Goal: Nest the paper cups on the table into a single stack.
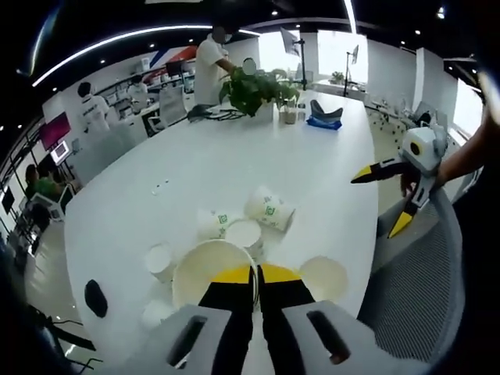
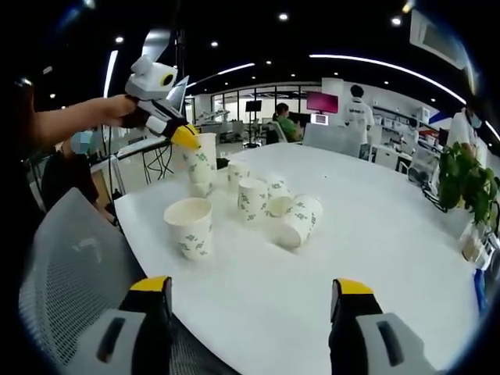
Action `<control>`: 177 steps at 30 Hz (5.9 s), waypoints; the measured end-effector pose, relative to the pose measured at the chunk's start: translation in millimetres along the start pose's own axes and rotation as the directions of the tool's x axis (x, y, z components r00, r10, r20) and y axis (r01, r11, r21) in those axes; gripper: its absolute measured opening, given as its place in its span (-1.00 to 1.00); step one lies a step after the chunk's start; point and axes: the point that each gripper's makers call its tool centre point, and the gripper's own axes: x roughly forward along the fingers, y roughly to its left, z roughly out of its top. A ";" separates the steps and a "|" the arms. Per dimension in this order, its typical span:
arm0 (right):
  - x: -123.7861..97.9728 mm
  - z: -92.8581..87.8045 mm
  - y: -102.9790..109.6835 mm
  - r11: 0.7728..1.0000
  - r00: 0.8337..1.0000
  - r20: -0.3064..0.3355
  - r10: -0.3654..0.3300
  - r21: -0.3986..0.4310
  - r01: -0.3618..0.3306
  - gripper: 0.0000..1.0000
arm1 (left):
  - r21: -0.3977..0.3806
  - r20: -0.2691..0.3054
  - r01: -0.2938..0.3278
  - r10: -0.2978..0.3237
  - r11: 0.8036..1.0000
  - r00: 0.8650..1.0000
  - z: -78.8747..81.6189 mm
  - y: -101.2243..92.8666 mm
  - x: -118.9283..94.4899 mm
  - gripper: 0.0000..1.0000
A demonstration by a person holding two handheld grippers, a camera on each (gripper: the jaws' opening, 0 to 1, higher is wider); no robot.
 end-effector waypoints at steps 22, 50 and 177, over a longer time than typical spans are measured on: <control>1.6 -1.5 0.9 1.000 1.000 -0.012 0.002 -0.010 -0.002 0.84 | 0.084 0.005 0.132 -0.132 0.988 0.991 24.4 -61.8 -10.2 -1.00; 1.0 -3.2 -1.7 1.000 1.000 -0.018 -0.008 -0.006 0.008 0.76 | 0.153 -0.122 0.191 -0.174 0.969 0.977 -7.8 -85.5 21.5 -1.00; 1.7 -8.2 0.9 1.000 0.999 -0.043 0.005 -0.004 -0.005 0.66 | -0.062 -0.004 0.026 -0.026 0.998 1.000 -26.3 -26.8 11.1 -0.30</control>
